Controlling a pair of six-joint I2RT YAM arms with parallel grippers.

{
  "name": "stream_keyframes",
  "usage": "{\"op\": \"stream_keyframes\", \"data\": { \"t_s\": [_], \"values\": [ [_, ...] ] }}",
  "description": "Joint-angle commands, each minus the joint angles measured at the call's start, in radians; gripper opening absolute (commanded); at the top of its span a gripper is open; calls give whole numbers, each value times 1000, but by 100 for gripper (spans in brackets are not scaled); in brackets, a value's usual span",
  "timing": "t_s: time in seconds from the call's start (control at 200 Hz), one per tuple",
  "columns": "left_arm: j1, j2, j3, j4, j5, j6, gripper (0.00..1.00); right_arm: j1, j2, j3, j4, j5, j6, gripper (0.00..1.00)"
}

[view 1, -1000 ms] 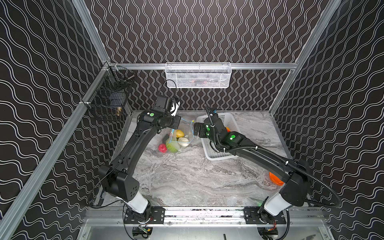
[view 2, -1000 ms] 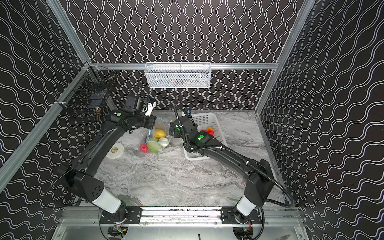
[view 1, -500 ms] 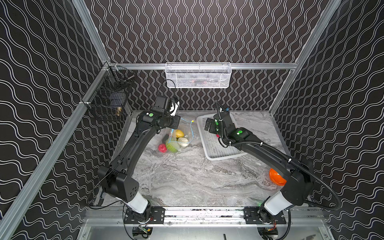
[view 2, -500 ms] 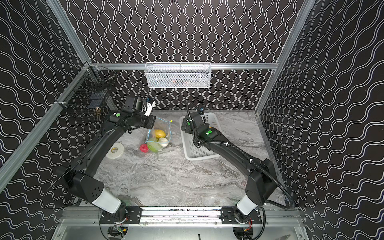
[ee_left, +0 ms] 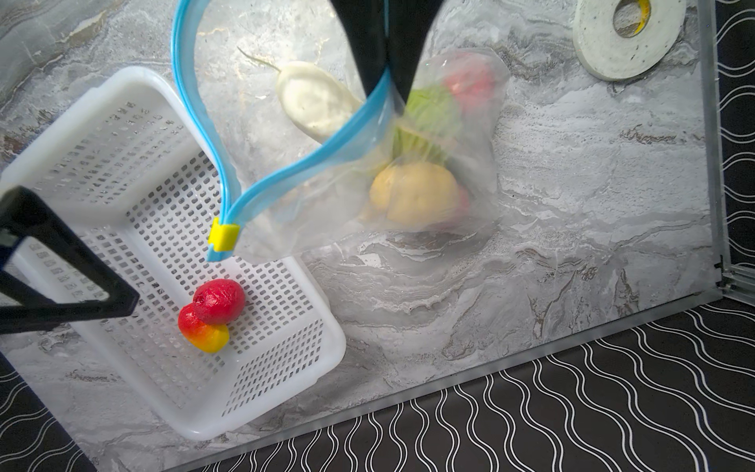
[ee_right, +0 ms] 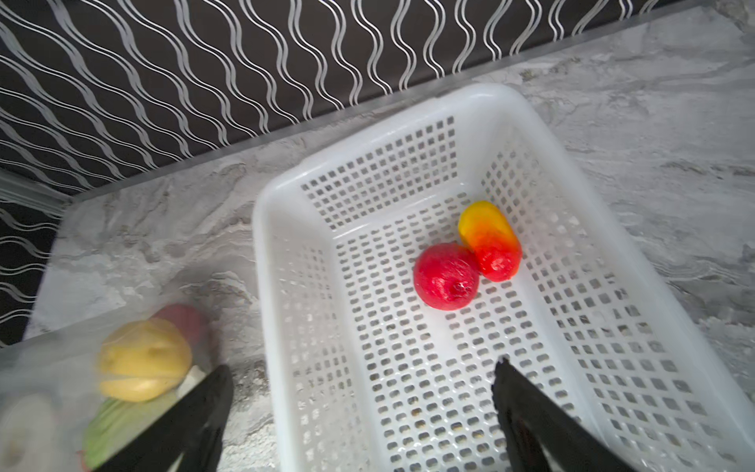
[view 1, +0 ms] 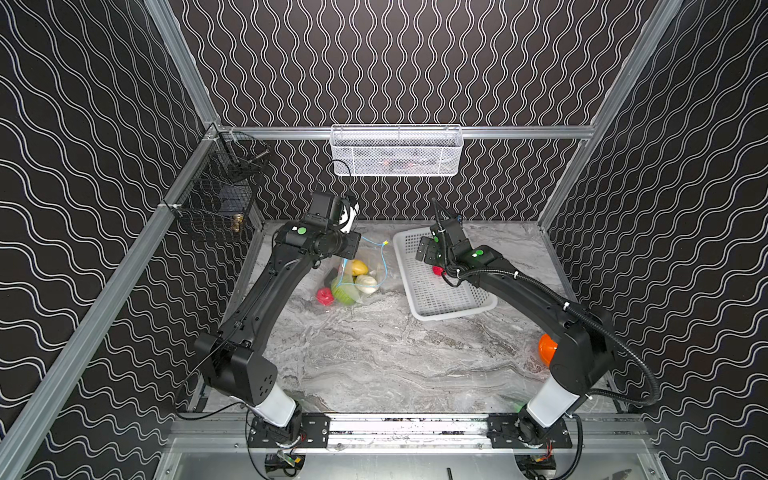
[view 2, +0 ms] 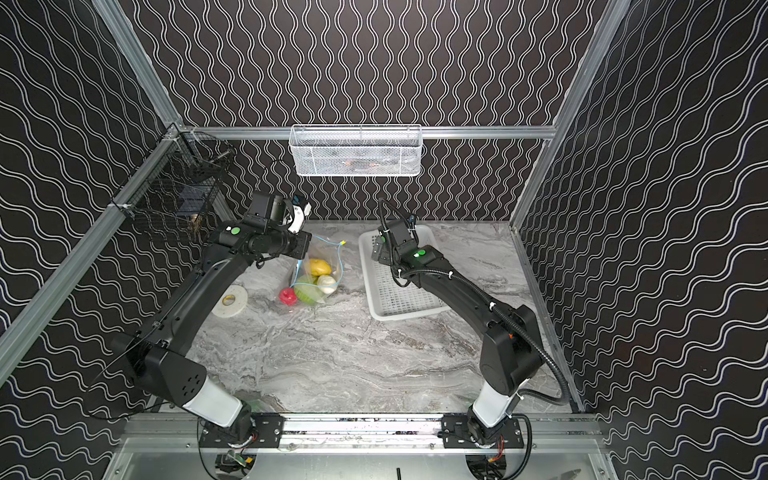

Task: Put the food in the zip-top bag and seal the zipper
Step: 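Move the open right gripper back over the basket above the red apple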

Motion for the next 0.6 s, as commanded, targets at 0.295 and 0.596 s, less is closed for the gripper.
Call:
{"op": "stream_keyframes", "data": {
  "t_s": [0.295,0.596],
  "values": [
    [14,-18,-7,26,9,-14,0,-54,153,158,-185,-1,57,99],
    [19,-16,-13,30,15,-17,0,-94,231,180,-191,-15,85,99]
  ]
}}
